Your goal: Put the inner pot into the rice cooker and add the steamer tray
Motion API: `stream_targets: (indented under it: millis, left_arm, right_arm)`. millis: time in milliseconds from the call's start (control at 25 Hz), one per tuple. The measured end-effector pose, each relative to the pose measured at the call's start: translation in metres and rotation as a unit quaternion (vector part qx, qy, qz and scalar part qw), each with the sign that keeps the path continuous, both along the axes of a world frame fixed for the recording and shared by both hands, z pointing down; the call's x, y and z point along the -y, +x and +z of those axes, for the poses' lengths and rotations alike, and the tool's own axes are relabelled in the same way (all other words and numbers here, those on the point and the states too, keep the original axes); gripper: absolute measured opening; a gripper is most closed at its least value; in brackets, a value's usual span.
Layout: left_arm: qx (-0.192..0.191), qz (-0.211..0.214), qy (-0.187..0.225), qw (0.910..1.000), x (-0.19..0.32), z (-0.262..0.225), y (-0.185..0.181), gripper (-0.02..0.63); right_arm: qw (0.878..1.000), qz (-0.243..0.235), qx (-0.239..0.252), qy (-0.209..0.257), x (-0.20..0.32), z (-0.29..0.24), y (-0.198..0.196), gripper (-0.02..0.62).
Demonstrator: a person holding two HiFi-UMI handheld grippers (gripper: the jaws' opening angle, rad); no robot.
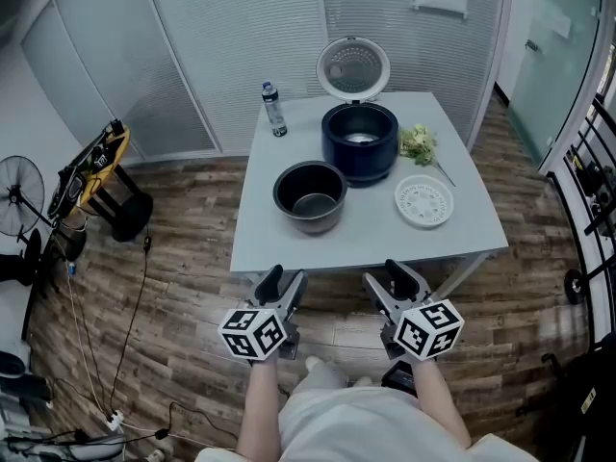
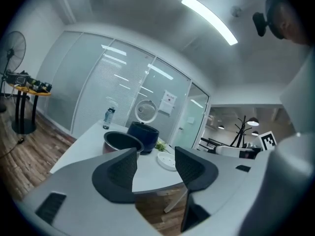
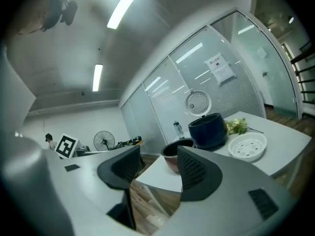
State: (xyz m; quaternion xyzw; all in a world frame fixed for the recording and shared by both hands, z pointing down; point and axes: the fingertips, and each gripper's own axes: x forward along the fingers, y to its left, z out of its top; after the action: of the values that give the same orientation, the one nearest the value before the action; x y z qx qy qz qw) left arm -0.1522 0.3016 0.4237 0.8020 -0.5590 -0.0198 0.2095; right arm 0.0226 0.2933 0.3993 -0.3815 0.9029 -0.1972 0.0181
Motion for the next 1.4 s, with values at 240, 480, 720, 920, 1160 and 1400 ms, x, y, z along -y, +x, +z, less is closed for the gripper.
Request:
stream_targets:
  millis: [240, 480, 720, 920, 1160, 1400]
  left_arm:
    - [0.006, -0.015, -0.007, 0.9998, 0.0, 0.006, -0.011, 0.23]
    - [0.001, -0.022, -0.01, 0.9997, 0.024, 0.012, -0.024, 0.23]
    - [-0.02, -0.032, -0.03, 0.9988, 0.086, 0.036, -0.039, 0.23]
    - [-0.03, -0.047, -0.055, 0.9969, 0.154, 0.06, -0.063, 0.23]
    - [-0.032, -0.056, -0.084, 0.9944, 0.223, 0.082, -0.094, 0.23]
    - [-0.042, -0.065, -0.111, 0.9908, 0.259, 0.105, -0.12, 0.23]
  right_arm:
    - [1.0, -0.009, -0.016, -0.019, 0.0, 0.014, -0.006, 0.244]
    - [0.999, -0.006, -0.026, -0.032, 0.027, 0.023, -0.012, 0.244]
    - [0.998, 0.002, -0.041, -0.056, 0.086, 0.044, -0.019, 0.244]
    - [0.995, -0.002, -0.05, -0.089, 0.155, 0.07, -0.033, 0.244]
    - [0.99, -0.019, -0.061, -0.123, 0.228, 0.096, -0.067, 0.244]
    - [0.985, -0.021, -0.067, -0.156, 0.273, 0.118, -0.086, 0.244]
